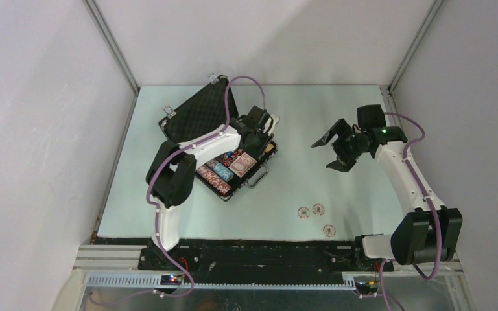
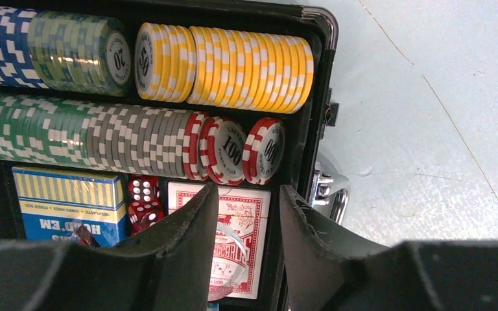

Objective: Pack up texas hold em set

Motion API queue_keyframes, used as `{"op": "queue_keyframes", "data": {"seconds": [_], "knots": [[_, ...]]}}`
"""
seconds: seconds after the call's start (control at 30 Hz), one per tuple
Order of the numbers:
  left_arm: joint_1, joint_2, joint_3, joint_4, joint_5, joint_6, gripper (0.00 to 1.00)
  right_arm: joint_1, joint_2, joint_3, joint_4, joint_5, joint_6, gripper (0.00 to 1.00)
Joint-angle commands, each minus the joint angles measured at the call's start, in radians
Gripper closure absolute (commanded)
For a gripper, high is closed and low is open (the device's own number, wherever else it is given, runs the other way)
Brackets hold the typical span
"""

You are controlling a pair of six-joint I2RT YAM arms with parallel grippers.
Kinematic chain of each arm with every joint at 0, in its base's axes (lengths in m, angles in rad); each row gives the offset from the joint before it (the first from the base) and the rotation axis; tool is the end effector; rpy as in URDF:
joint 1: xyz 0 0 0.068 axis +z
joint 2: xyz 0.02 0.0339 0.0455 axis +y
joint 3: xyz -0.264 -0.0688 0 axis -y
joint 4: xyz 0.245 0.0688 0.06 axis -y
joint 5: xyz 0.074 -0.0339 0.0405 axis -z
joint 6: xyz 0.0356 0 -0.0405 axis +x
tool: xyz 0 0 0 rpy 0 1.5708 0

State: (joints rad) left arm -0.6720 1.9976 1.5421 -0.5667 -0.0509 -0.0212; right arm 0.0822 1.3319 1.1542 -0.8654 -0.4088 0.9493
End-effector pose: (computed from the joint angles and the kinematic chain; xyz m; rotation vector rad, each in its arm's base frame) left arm 0.3399 -0.2680 0.2064 0.8144 2.4720 -0.1865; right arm 0.2609 0.0357 0.2936 1.0168 2.5636 0.8634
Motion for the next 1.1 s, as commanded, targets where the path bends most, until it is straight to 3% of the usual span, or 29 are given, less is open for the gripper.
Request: {"op": "queue_keyframes", "data": {"seconds": [0.0,0.33,0.5,0.67,0.8,1.07], "knots": [[-0.007,0.0,0.046,-0.019,0.033,0.007,0.54,-0.005,0.007,-0.001,0.005,-0.014,-0.015,0.15],[-0.008,-0.043,0.054,-0.054,0.043,-0.026,0.48,-0.005,0.003,0.0,-0.01,-0.004,-0.032,0.15],[-0.009,-0.141,-0.023,-0.024,0.13,-0.078,0.34,0.021,0.027,0.0,-0.118,0.154,-0.15,0.04],[-0.017,-0.293,-0.16,0.047,0.127,-0.138,0.13,0.157,0.11,-0.004,-0.273,0.388,-0.26,0.0],[-0.018,-0.43,-0.281,0.108,0.107,-0.162,0.06,0.2,0.128,-0.068,-0.259,0.371,-0.264,0.05],[-0.018,-0.628,-0.433,0.175,0.149,-0.16,0.03,0.196,0.124,-0.235,-0.125,0.301,-0.277,0.16]]}}
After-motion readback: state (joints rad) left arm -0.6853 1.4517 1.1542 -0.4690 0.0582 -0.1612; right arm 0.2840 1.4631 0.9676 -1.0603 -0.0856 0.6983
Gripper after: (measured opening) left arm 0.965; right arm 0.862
